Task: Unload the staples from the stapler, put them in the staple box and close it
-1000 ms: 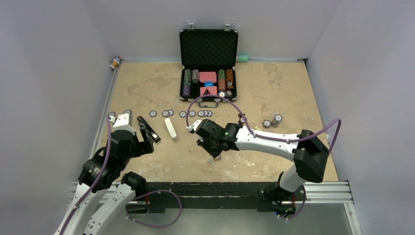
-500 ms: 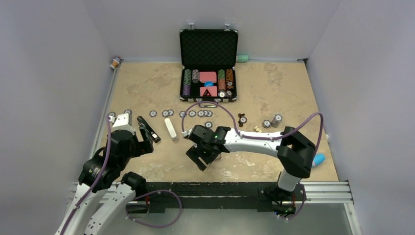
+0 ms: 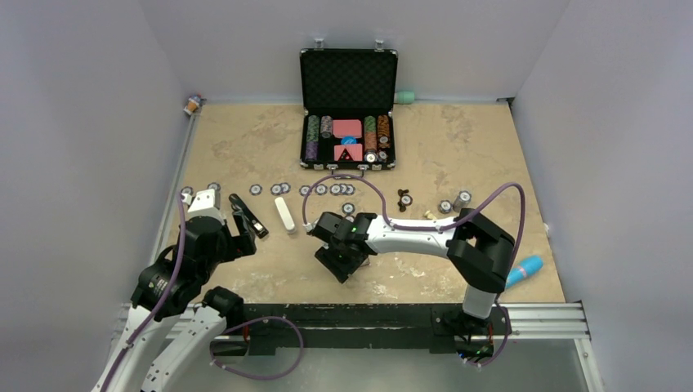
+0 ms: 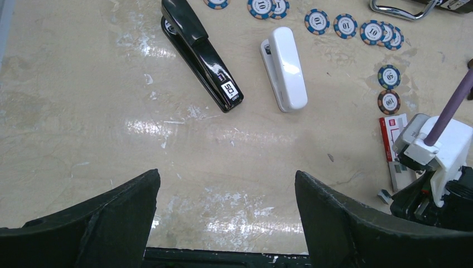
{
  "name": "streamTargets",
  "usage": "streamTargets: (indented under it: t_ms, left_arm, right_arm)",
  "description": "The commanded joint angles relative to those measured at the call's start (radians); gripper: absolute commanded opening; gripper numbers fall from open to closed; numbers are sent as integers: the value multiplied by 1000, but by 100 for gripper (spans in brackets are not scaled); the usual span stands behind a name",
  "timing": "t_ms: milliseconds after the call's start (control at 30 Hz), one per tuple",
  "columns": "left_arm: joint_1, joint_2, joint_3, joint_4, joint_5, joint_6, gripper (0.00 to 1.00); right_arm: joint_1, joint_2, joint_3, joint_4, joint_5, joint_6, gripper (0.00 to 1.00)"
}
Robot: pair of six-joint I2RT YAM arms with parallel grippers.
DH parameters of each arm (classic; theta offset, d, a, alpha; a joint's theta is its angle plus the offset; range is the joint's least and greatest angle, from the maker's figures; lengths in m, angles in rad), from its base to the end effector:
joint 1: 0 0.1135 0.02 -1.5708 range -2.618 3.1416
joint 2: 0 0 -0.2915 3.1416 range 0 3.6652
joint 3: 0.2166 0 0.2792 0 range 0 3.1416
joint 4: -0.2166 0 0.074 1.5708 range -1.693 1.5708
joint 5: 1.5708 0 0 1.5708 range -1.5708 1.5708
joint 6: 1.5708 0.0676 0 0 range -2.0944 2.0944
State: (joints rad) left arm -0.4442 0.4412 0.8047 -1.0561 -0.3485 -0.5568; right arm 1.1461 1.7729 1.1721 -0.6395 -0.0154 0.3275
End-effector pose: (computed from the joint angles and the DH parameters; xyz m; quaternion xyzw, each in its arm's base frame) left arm 0.0964 -0.0203 0.3032 -0.1237 0.8859 -0.0632 0.4426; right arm 0.1570 0.3497 0.1605 -0.3937 0.9044 0.1161 0.1167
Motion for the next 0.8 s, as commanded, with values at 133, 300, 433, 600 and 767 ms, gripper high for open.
streamTargets:
  t_ms: [133, 300, 433, 600, 767]
  left_arm:
    - [10, 9, 20, 15, -19, -7, 94]
    - [11, 8, 19, 15, -21, -7, 93]
    - [12, 13, 21, 13, -20, -7, 93]
    - [16, 14, 21, 15, -18, -7, 93]
    - [20, 16, 21, 15, -17, -7, 93]
  right_arm:
    - [1, 15, 3, 26, 45, -10, 52]
    - [1, 12, 5, 30, 60, -11, 51]
    - [1, 17, 9, 29, 66, -17, 48]
    - [0, 26, 7, 31, 87, -22, 46]
    - [-4, 30, 5, 28, 105, -27, 46]
